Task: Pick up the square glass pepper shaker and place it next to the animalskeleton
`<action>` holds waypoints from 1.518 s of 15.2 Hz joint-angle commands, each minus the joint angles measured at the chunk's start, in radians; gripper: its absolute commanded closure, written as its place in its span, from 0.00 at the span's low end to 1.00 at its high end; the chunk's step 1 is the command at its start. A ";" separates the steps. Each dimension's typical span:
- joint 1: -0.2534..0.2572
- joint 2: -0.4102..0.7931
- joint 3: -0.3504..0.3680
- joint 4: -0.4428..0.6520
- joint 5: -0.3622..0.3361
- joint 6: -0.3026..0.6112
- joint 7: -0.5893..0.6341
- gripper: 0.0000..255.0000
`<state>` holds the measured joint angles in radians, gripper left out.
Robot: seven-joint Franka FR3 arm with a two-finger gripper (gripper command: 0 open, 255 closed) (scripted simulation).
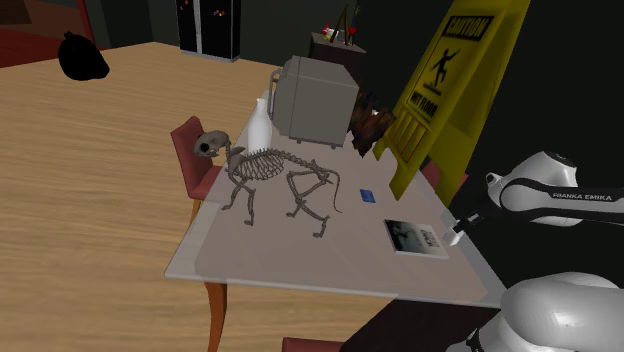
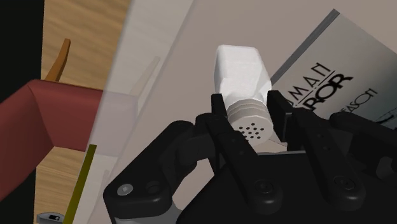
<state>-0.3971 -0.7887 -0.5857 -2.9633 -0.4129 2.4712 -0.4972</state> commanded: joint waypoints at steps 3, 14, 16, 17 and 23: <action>0.000 0.000 0.000 0.000 0.000 0.000 0.000 1.00; 0.006 -0.080 0.045 0.057 0.034 -0.135 0.007 1.00; 0.009 -0.098 0.057 0.075 0.044 -0.170 0.008 1.00; 0.011 -0.106 0.063 0.085 0.049 -0.187 0.009 1.00; 0.023 -0.143 0.097 0.147 0.077 -0.284 0.014 1.00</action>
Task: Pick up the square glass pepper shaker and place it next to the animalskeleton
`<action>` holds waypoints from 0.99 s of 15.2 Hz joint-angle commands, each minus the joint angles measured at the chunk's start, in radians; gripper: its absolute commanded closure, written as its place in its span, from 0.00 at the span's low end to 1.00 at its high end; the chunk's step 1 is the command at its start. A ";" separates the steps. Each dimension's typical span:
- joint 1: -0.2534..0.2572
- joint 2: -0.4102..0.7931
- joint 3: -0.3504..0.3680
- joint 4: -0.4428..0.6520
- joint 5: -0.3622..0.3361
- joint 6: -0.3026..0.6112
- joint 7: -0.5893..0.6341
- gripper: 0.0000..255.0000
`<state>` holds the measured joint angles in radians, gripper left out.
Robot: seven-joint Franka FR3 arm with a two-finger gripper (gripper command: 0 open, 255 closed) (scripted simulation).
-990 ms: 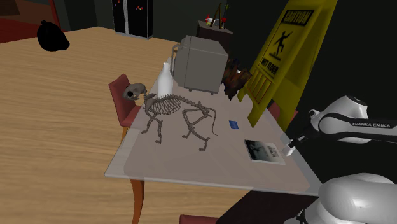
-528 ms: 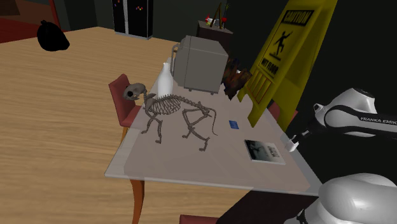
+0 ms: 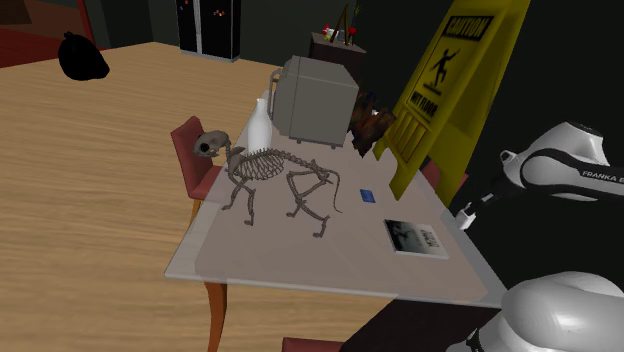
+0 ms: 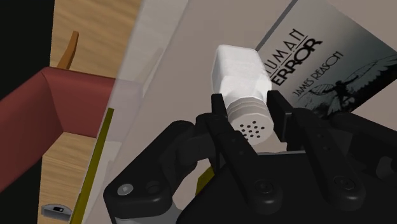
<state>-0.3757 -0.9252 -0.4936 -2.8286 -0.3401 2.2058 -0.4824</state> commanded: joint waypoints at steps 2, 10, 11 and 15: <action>0.005 -0.015 0.015 0.035 0.014 -0.049 0.000 1.00; 0.023 -0.034 0.053 0.130 0.048 -0.162 0.005 1.00; 0.025 -0.035 0.057 0.143 0.052 -0.175 0.005 1.00; 0.034 -0.035 0.074 0.195 0.067 -0.227 0.007 1.00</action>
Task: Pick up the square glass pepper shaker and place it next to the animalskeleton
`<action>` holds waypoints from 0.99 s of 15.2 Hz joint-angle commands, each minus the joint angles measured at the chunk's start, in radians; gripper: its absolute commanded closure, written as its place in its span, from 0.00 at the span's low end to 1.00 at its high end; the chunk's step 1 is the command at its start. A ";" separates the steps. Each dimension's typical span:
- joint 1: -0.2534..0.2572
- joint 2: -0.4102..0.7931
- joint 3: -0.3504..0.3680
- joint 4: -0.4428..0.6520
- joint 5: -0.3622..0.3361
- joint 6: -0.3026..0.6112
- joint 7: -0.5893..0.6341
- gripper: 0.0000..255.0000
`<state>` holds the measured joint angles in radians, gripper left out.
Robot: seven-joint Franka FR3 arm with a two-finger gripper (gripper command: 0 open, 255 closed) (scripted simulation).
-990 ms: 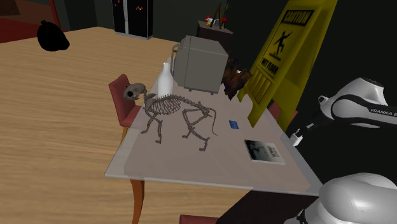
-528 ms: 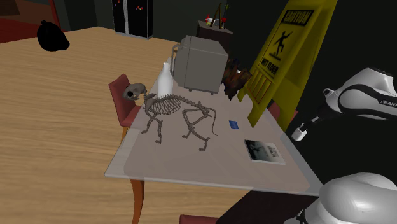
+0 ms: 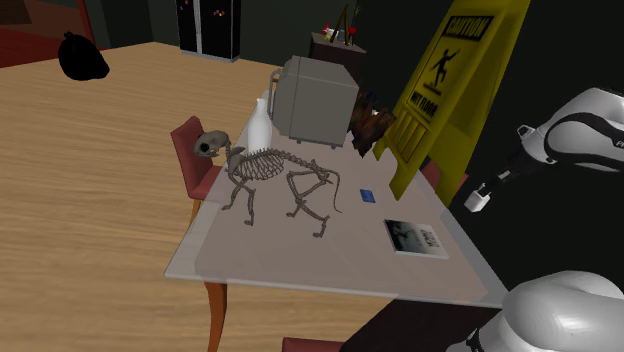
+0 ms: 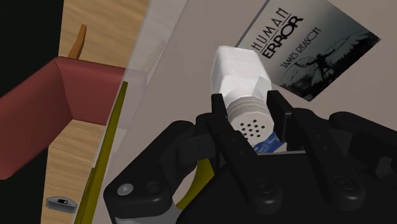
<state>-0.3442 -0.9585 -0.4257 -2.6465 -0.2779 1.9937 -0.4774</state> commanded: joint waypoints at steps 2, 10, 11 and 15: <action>0.007 0.000 0.013 0.040 0.012 -0.040 0.002 1.00; 0.023 0.016 0.041 0.153 0.038 -0.136 0.004 1.00; 0.026 0.019 0.044 0.167 0.041 -0.148 0.004 1.00; 0.034 0.033 0.055 0.228 0.053 -0.194 0.005 1.00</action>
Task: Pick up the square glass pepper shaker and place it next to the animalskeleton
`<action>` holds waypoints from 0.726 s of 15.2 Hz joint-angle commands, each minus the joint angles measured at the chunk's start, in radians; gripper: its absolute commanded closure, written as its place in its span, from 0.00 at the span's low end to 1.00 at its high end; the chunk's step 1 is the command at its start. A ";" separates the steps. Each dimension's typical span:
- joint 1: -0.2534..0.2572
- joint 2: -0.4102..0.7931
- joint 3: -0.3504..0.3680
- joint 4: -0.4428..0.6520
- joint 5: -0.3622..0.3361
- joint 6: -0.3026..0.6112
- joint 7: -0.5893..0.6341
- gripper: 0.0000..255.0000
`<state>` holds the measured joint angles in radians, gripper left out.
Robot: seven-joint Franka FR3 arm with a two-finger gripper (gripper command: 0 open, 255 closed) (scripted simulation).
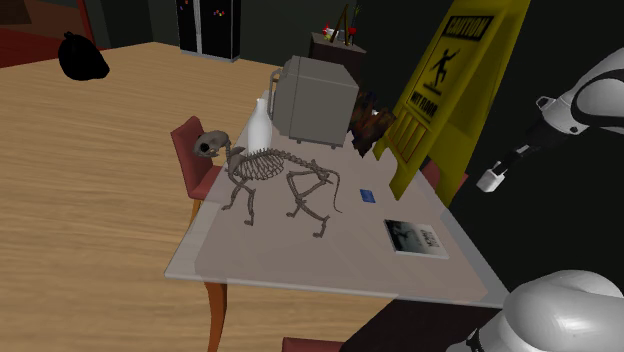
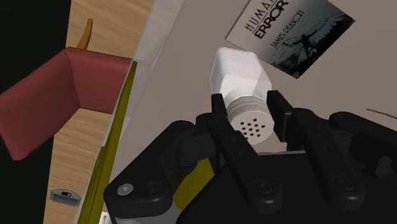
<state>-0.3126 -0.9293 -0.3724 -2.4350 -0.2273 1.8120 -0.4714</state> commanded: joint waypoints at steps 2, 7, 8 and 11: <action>0.006 0.012 0.007 0.047 0.008 -0.035 -0.001 1.00; 0.015 0.036 0.018 0.127 0.021 -0.092 -0.002 1.00; 0.017 0.041 0.020 0.144 0.024 -0.103 -0.002 1.00; 0.023 0.058 0.026 0.194 0.031 -0.136 -0.002 1.00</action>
<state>-0.2912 -0.8762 -0.3480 -2.2589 -0.1985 1.6888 -0.4727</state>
